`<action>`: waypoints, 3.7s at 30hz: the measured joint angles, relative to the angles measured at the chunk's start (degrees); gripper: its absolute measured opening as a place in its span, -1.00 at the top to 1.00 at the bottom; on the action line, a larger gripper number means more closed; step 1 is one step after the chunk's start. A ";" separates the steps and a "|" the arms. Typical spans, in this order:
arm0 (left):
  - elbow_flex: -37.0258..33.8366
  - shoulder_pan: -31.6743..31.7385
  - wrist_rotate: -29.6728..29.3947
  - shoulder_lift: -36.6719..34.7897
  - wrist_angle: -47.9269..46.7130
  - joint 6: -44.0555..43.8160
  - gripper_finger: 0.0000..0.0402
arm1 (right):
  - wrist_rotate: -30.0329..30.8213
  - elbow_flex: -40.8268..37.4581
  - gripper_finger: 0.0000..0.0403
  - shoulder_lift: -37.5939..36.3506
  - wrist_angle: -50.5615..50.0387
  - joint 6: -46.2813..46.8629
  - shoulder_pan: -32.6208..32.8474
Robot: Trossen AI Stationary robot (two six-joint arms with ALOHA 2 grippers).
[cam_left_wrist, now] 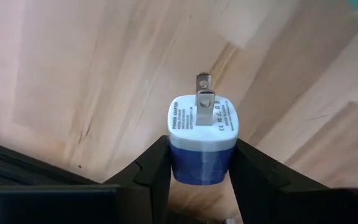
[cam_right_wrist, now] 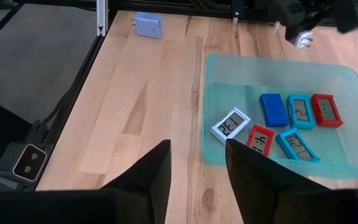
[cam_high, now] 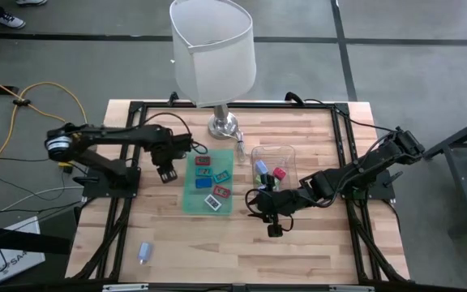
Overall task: Pick & Place Office items
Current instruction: Put the purple charger adapter into the transparent bin
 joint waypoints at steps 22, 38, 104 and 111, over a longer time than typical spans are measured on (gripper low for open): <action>7.51 -15.53 -0.85 -14.34 4.84 -5.14 0.37 | 0.01 0.00 0.31 0.00 2.05 0.00 0.00; 7.51 -27.87 -8.29 -14.32 27.88 -2.05 0.37 | 0.06 0.00 0.31 0.00 2.21 0.00 0.00; 7.47 -40.29 -20.71 -8.02 67.19 11.57 0.37 | 4.33 0.02 0.31 0.20 24.04 -14.01 -5.24; 7.47 -39.65 -20.70 -5.67 68.76 13.03 0.37 | 2.11 0.02 0.31 0.20 24.29 -14.01 -6.27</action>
